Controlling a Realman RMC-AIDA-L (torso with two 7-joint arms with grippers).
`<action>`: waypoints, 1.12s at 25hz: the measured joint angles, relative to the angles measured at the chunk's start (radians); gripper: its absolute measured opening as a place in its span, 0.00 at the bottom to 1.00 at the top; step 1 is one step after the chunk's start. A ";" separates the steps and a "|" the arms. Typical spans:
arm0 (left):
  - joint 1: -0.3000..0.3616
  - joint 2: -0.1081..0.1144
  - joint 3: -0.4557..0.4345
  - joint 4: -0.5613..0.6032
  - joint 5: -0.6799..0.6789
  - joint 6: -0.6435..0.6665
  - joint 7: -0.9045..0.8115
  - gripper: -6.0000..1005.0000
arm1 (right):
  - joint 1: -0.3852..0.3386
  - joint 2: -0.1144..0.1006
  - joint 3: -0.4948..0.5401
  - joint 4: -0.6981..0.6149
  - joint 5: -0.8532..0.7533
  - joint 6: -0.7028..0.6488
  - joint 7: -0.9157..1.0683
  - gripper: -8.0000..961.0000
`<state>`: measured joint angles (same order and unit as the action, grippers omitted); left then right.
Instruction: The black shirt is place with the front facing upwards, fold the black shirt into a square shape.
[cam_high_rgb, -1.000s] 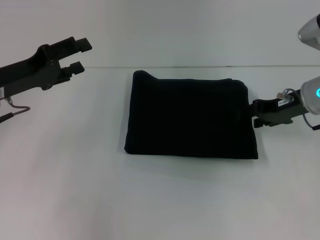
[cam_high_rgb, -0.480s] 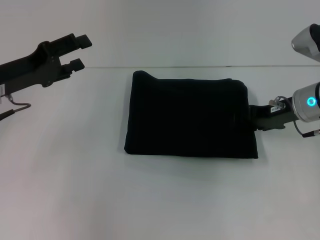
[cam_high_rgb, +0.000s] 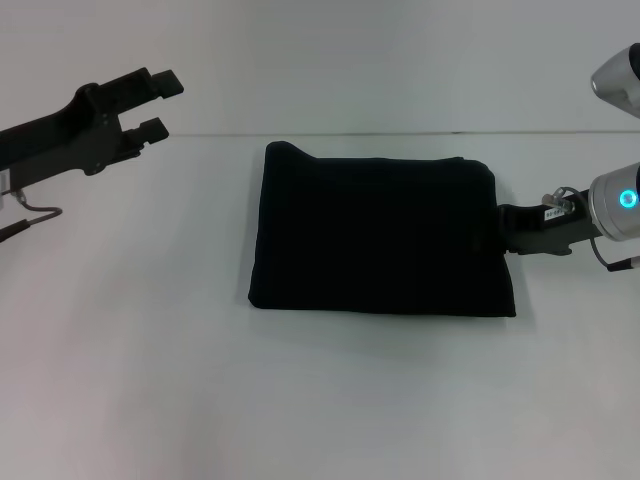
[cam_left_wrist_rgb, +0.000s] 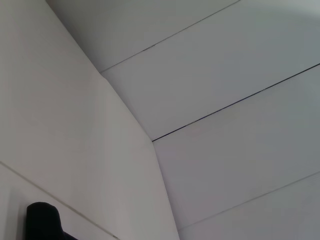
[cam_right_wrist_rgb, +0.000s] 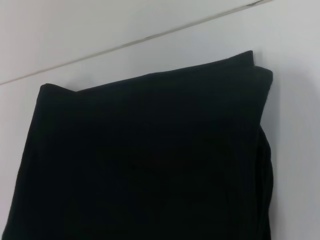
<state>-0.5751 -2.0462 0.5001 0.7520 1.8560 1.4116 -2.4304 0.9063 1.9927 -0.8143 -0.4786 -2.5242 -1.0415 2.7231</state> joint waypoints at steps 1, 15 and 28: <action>0.001 0.000 0.000 -0.001 0.000 -0.001 0.002 0.81 | 0.001 0.000 0.000 0.000 0.000 0.000 0.000 0.36; -0.001 0.002 0.000 -0.003 -0.006 -0.003 0.005 0.81 | 0.015 -0.003 0.002 -0.125 0.011 -0.080 0.008 0.07; 0.022 0.004 0.000 -0.003 -0.038 0.001 0.007 0.81 | 0.096 -0.013 -0.014 -0.182 0.008 -0.134 0.029 0.06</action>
<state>-0.5528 -2.0427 0.5000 0.7485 1.8179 1.4129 -2.4238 1.0018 1.9793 -0.8287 -0.6602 -2.5165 -1.1754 2.7521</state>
